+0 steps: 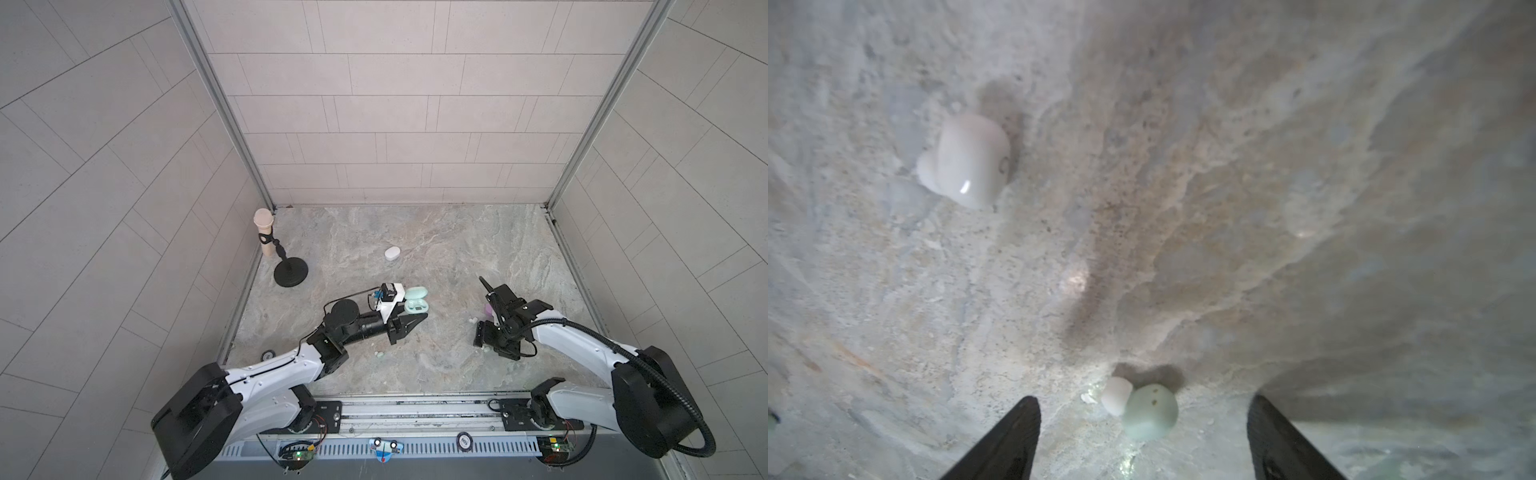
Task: Insert wireless bluetooth earbuds into charging case
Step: Rotate the wireless bluetooth earbud at the bottom-center of the table.
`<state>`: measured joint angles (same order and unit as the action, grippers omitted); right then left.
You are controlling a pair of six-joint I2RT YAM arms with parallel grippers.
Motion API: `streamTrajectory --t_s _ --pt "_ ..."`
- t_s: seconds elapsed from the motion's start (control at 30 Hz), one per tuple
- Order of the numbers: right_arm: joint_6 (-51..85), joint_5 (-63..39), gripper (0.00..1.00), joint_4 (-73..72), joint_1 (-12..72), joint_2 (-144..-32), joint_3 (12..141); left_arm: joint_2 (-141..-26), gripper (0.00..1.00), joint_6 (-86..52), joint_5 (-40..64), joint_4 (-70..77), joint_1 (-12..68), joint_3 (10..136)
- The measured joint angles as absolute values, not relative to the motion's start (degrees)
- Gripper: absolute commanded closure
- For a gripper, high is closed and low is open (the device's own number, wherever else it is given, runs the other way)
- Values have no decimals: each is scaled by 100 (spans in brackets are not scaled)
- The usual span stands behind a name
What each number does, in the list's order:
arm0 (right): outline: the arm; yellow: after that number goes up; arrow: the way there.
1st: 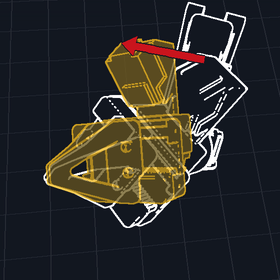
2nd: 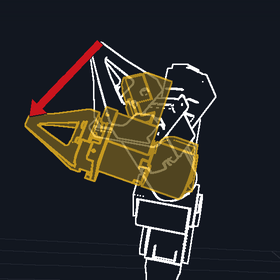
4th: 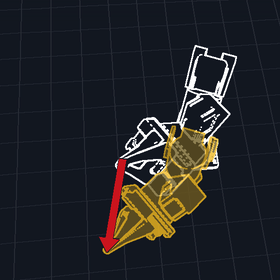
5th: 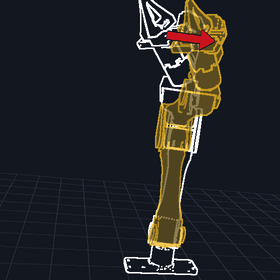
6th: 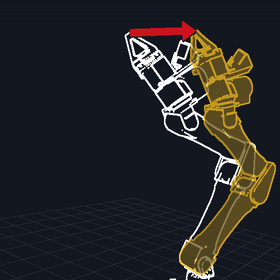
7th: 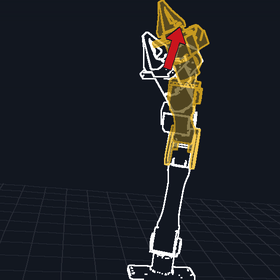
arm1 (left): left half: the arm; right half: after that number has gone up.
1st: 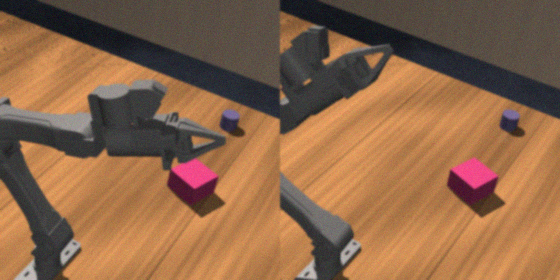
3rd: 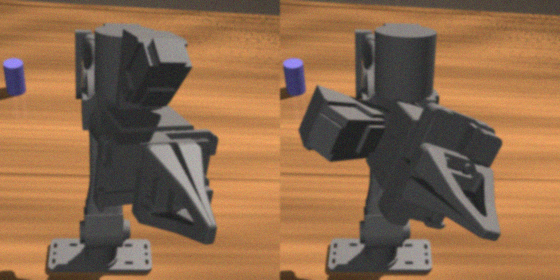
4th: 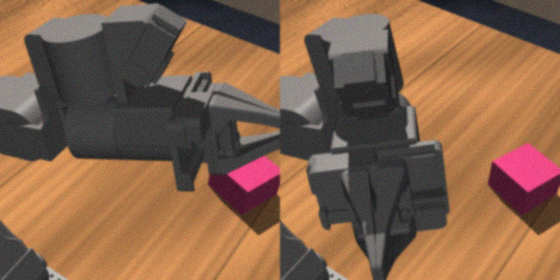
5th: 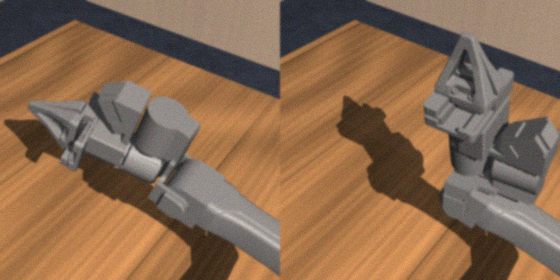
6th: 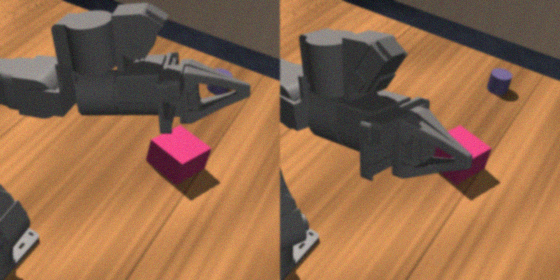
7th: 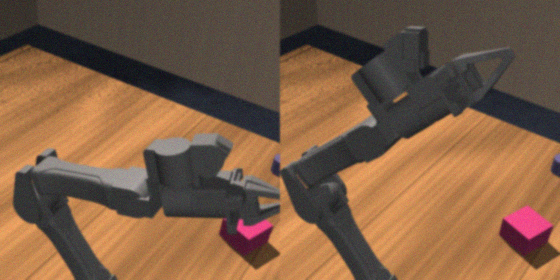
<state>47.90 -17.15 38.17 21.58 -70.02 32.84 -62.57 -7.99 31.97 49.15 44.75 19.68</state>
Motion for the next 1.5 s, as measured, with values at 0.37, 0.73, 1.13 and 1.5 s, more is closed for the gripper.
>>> streamTrajectory --t_s 0.37,0.73,1.13,1.5 --pt "5033 -1931 20 3509 2300 -7006 3260 -6257 87 -803 3210 4917 4475 1968" --pt "5321 -2056 21 3170 2521 -7059 3269 -6224 88 -803 3208 4915 4475 1968" --pt "5605 -2191 20 3009 2860 -7146 3693 -6128 88 -801 3194 4912 4475 1968" --pt "5360 -1896 19 3450 3052 -7306 4259 -6023 88 -799 3183 4904 4475 1968"
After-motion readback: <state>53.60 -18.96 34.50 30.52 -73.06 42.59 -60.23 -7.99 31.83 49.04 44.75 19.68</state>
